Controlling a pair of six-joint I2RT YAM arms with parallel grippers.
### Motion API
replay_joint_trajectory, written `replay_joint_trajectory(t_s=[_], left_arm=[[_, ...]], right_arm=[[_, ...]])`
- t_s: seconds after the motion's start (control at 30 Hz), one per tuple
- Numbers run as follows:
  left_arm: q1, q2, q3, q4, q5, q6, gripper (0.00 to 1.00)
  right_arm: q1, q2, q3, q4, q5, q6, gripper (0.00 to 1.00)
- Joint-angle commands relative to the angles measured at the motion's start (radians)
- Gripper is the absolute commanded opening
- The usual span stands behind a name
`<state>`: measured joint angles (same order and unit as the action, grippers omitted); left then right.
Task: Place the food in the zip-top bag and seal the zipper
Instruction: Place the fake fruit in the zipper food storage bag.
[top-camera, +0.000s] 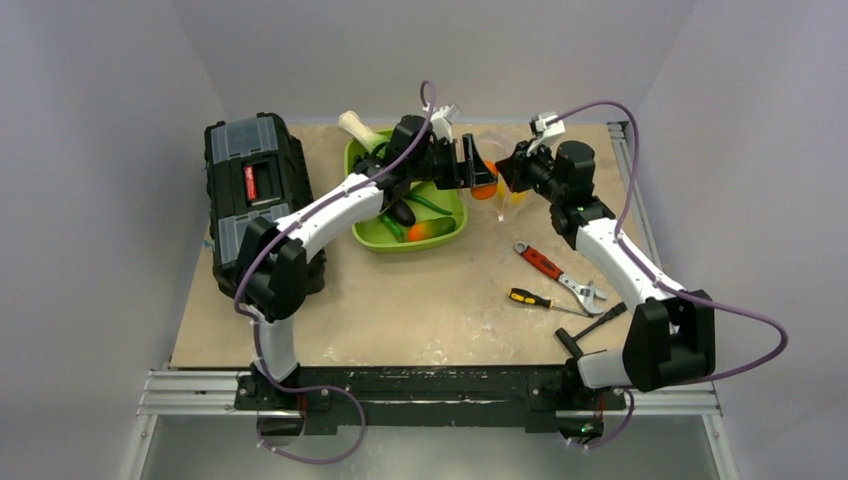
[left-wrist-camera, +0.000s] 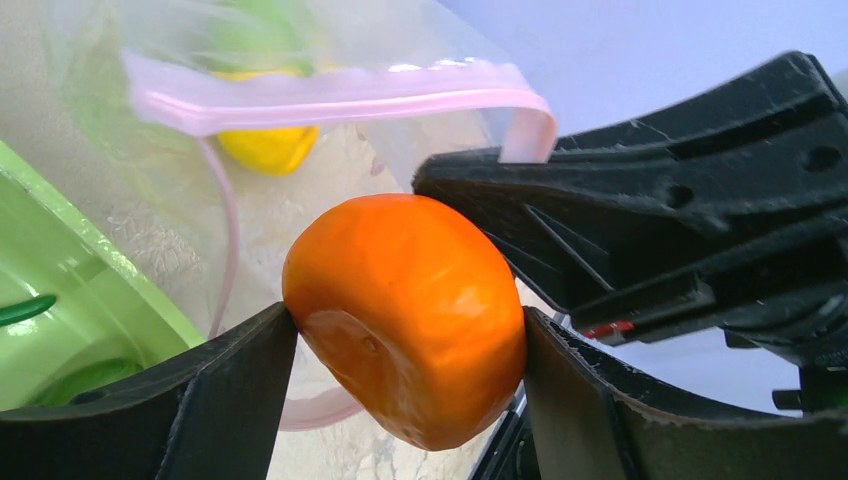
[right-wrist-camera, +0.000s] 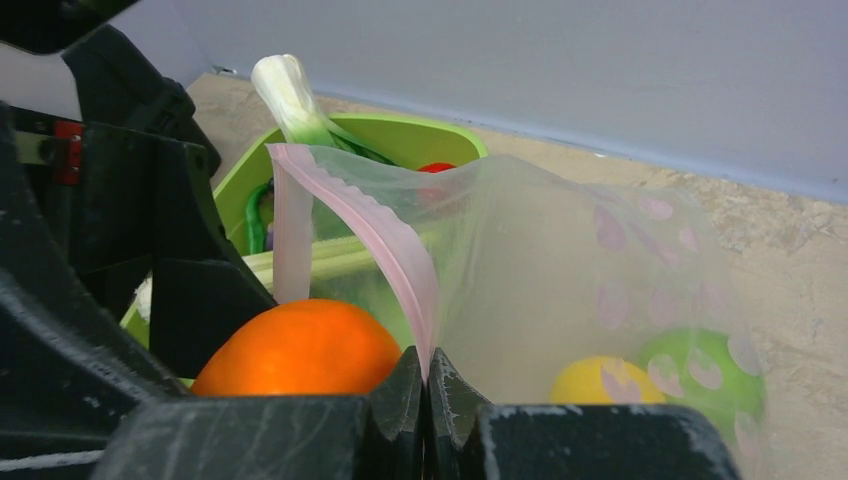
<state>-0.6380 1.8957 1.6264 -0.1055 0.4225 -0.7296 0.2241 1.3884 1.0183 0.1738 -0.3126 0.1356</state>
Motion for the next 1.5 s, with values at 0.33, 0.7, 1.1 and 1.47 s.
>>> replay_joint_trajectory(t_s=[0.33,0.7,1.1,1.47], left_arm=[[-0.001,0.118,0.134,-0.014,-0.017,-0.095,0.64],[-0.014,0.094,0.107,-0.046,-0.020,-0.083,0.86],[-0.014,0.062,0.094,-0.084,-0.019,-0.060,0.96],[-0.002,-0.018,0.043,-0.093,-0.019,-0.034,0.95]], right_arm=[[0.004,-0.060,-0.004,0.059,-0.052,0.021,0.00],[0.004,-0.053,-0.006,0.058,-0.045,0.013,0.00],[0.004,-0.040,-0.003,0.059,-0.043,0.014,0.00],[0.004,-0.035,-0.005,0.056,-0.023,0.003,0.00]])
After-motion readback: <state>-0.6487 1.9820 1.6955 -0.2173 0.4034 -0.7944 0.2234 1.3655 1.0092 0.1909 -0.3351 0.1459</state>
